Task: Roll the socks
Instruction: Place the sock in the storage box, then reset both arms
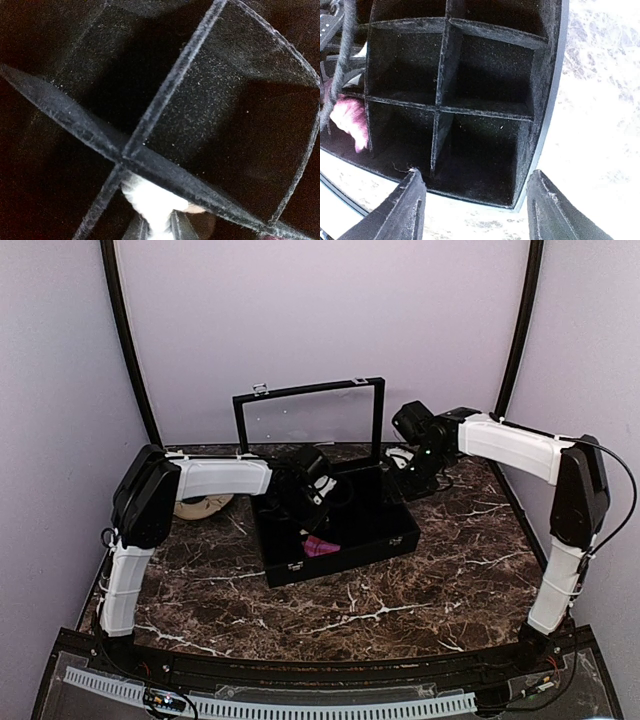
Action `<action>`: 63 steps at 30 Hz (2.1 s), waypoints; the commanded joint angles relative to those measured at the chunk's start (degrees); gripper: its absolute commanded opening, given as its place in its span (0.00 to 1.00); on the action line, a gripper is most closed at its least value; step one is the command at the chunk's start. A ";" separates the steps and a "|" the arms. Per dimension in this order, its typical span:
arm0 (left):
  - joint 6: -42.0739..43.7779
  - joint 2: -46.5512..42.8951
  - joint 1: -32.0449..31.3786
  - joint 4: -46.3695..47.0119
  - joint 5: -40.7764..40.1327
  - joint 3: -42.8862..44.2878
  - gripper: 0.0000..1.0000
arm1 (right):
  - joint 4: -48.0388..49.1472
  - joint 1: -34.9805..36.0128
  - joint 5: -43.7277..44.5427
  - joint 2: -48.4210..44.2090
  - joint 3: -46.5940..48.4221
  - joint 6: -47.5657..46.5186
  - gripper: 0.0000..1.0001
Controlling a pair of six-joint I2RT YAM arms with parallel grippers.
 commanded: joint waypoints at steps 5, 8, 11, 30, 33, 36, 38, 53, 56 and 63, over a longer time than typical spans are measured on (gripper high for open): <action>-2.93 1.85 -0.13 -6.97 -1.32 4.13 0.30 | 0.28 -0.58 0.43 -3.34 -0.69 -1.26 0.64; -2.89 1.23 -0.18 -7.95 -1.98 5.85 0.36 | 0.28 -0.72 0.47 -3.57 -0.58 -1.47 0.64; -3.32 0.51 -0.10 -9.07 -3.17 6.79 0.40 | 0.27 -0.68 0.35 -3.87 -0.67 -1.57 0.64; -4.16 -9.35 -0.12 -7.70 -8.85 13.75 0.46 | 4.02 -0.72 2.52 -7.82 -3.36 -0.53 0.64; -3.86 -11.47 -0.12 -7.86 -10.59 16.80 0.46 | 4.57 -0.76 3.97 -8.22 -2.80 0.17 0.64; -4.62 -17.16 -0.18 -5.32 -13.03 15.43 0.46 | 6.34 -0.76 5.62 -9.20 -3.03 1.01 0.65; -4.68 -22.36 -0.18 -1.60 -15.74 10.32 0.46 | 8.60 -0.76 8.22 -10.11 -4.10 1.96 0.66; 0.43 -67.98 -0.10 22.01 -38.59 -41.61 0.73 | 24.79 -1.03 31.44 -25.86 -19.60 13.11 0.82; -0.22 -72.18 -0.07 21.11 -39.63 -45.22 0.73 | 23.67 -1.02 33.76 -26.61 -20.17 15.85 0.85; -1.98 -77.88 -0.10 17.97 -42.17 -49.89 0.73 | 26.48 -1.03 35.34 -31.89 -27.11 18.20 0.85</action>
